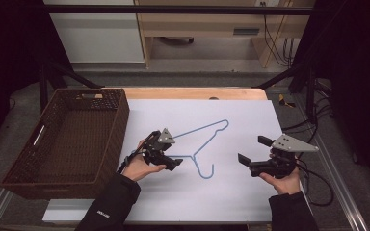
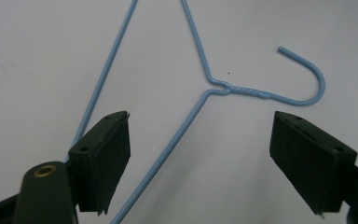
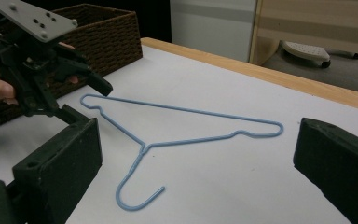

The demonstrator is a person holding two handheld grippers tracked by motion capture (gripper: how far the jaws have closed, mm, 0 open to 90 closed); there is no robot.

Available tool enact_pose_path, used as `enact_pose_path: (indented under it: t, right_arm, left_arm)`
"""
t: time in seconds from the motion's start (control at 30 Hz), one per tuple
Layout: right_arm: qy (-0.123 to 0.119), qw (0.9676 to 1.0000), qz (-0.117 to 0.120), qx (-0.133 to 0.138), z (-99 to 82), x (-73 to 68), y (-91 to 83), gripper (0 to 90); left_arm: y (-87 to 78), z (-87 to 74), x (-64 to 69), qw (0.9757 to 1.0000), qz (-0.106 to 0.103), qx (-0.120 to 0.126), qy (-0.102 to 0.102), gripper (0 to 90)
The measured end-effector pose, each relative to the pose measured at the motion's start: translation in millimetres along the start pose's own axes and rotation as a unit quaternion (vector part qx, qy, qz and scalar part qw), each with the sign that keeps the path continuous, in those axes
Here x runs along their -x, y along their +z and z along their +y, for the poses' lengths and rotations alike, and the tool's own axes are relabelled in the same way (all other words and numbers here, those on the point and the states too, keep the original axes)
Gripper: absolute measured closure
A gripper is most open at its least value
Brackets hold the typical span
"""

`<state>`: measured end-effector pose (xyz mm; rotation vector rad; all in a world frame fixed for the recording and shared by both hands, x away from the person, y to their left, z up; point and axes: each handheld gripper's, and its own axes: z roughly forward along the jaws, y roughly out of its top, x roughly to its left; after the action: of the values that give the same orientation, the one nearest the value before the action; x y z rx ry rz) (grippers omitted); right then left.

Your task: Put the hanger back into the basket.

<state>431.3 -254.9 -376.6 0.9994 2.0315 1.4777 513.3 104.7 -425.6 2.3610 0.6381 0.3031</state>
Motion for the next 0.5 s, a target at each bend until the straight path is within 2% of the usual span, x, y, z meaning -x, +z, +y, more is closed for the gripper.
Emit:
enact_pose_path:
  t: [0.3,0.5]
  right_arm:
    - [-0.003,1.0000,0.001,-0.005,-0.6,-0.4,1.6,1.8]
    - [-0.005,1.0000,0.002,-0.004,-0.4,0.1,1.4,2.0]
  left_arm:
    - [29.2,-3.0,-7.1,0.9997,-0.008,-0.022,-0.006,28.9]
    - [39.3,-4.1,-8.5,0.9994,-0.009,-0.032,0.000,37.5]
